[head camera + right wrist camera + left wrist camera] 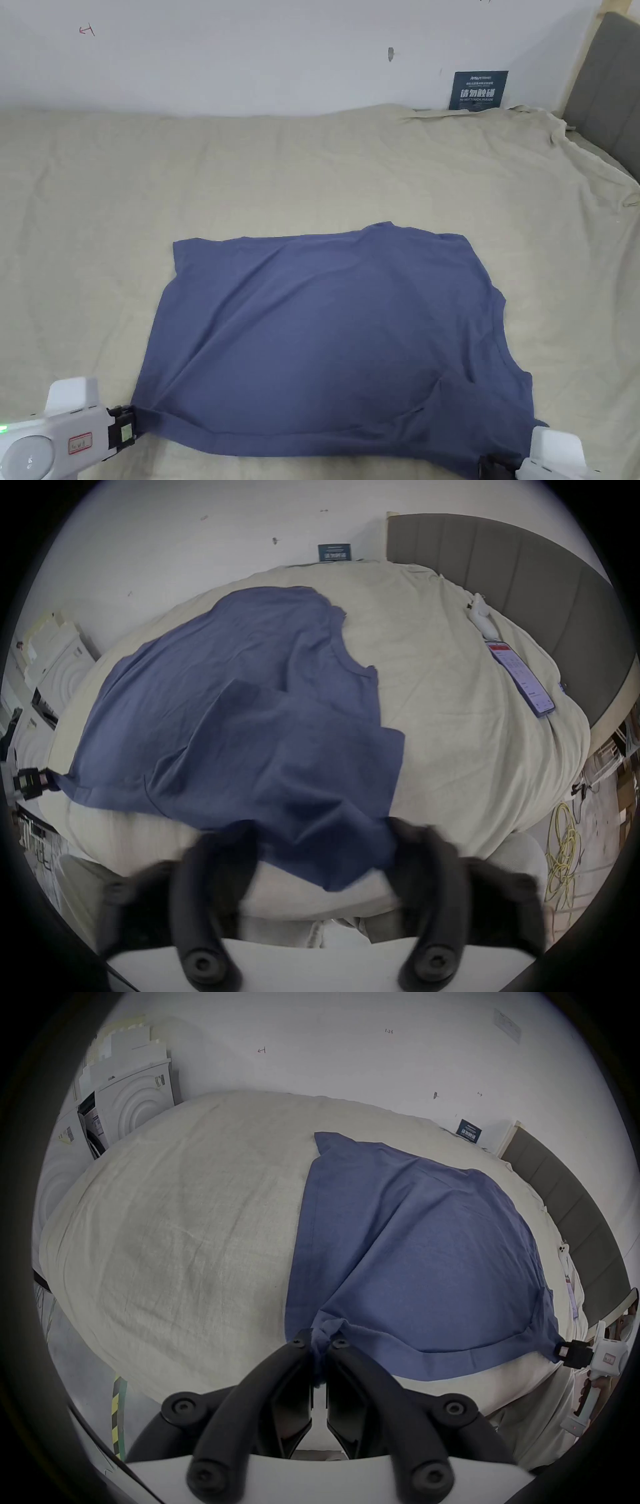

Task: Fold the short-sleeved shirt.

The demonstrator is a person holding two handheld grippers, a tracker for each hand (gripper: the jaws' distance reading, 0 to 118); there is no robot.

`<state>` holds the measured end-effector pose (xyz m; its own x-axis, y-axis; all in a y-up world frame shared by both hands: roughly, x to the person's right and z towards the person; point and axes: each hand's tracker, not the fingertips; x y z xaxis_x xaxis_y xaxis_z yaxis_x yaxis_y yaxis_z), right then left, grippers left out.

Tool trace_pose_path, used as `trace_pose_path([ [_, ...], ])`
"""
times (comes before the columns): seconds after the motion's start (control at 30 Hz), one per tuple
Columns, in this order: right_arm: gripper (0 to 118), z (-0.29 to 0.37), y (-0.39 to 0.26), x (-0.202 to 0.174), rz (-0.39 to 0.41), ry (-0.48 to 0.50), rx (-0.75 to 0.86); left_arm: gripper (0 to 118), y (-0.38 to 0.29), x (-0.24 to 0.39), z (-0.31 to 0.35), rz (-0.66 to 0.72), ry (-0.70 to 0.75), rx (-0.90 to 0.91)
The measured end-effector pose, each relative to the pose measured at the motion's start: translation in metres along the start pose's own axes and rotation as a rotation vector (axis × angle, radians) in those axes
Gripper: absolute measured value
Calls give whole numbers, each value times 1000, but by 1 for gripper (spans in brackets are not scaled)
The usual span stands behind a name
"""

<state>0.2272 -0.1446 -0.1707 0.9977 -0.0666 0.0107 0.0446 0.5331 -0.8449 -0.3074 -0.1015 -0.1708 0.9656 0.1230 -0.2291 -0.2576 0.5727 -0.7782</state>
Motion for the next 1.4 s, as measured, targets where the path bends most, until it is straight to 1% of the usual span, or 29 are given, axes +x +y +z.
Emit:
trace_pose_path([
  [0.03, 10, 3, -2, -5, 11, -4, 2, 4, -1, 0, -1, 3, -1, -3],
  [0.1, 4, 4, -4, -8, 40, -10, 0, 4, -3, -1, -2, 8, -1, -7],
  [0.23, 2, 20, -3, -8, 18, -1, 41, 4, -4, -3, -2, 18, 0, -7],
  [0.3, 2, 26, 2, -1, 29, -9, 77, 4, -4, -4, -1, 20, 2, 0],
  [0.4, 2, 41, 18, 1, 35, 15, 147, 4, 2, -9, 0, 29, -2, 20],
  [0.53, 2, 56, 52, -4, 63, 23, 248, 4, 16, -8, 3, 38, -7, 50],
  [0.63, 2, 55, 83, -3, 71, 32, 290, 4, 33, -6, 3, 33, -2, 78],
  [0.8, 2, 46, 130, -14, 101, 31, 341, 4, 68, -3, -1, 22, 2, 123],
  [0.93, 2, 25, 166, -18, 138, 20, 348, 4, 95, 4, -17, -10, 15, 135],
  [1.1, 2, -11, 199, -26, 193, -22, 310, 3, 122, 13, -59, -60, 54, 82],
  [1.2, 2, -37, 213, -27, 192, -30, 270, 3, 130, 19, -87, -106, 87, 32],
  [1.33, 2, -75, 223, -28, 201, -78, 189, 3, 136, 23, -121, -147, 117, -16],
  [1.4, 2, -93, 224, -29, 192, -94, 154, 4, 138, 25, -136, -157, 126, -43],
])
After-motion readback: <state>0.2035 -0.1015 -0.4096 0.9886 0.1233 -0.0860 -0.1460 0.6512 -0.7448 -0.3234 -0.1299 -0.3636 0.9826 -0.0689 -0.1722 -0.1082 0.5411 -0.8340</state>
